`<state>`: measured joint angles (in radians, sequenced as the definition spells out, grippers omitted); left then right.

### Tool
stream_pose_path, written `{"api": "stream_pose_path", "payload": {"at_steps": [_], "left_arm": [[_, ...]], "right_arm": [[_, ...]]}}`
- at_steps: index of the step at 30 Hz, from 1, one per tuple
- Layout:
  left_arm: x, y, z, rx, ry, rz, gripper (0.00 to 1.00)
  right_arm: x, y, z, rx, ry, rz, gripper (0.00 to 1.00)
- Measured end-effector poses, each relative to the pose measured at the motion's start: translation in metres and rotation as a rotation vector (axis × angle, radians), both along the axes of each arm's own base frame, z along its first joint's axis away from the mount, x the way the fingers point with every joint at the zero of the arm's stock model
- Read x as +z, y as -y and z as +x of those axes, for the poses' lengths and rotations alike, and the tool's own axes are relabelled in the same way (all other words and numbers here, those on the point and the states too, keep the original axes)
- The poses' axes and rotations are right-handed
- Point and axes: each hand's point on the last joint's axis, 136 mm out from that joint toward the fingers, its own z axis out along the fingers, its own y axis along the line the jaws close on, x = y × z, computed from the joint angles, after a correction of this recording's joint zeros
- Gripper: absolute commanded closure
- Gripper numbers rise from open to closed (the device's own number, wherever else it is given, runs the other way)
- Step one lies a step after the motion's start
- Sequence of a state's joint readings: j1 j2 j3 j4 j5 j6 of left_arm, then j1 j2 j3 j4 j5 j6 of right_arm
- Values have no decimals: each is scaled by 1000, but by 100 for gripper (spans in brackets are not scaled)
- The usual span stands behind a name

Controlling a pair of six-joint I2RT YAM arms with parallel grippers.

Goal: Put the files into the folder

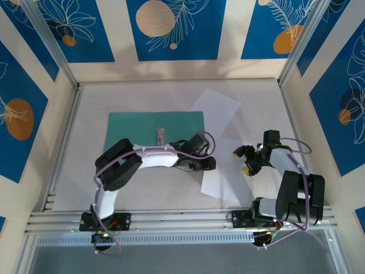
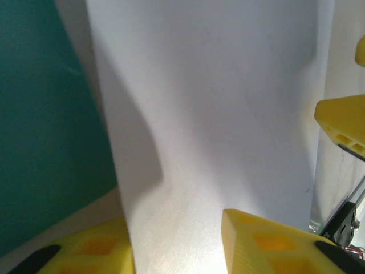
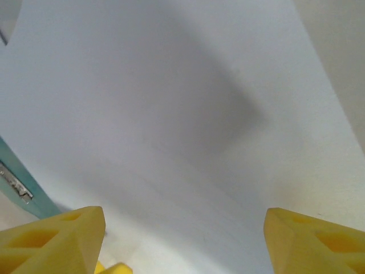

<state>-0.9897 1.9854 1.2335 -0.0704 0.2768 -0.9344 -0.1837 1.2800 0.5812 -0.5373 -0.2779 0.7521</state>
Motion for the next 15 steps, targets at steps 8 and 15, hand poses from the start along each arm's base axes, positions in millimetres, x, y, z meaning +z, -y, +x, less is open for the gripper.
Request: {"api": "stream_pose_path", "payload": {"at_steps": [8,15], "left_arm": [[5,3,7,13,4,-33,69],[8,6,7,19,-3,-50,86]], "right_arm": [[2,-3,-2,-2,48,34,26],[4,-4,1,-3,65,56,26]]}}
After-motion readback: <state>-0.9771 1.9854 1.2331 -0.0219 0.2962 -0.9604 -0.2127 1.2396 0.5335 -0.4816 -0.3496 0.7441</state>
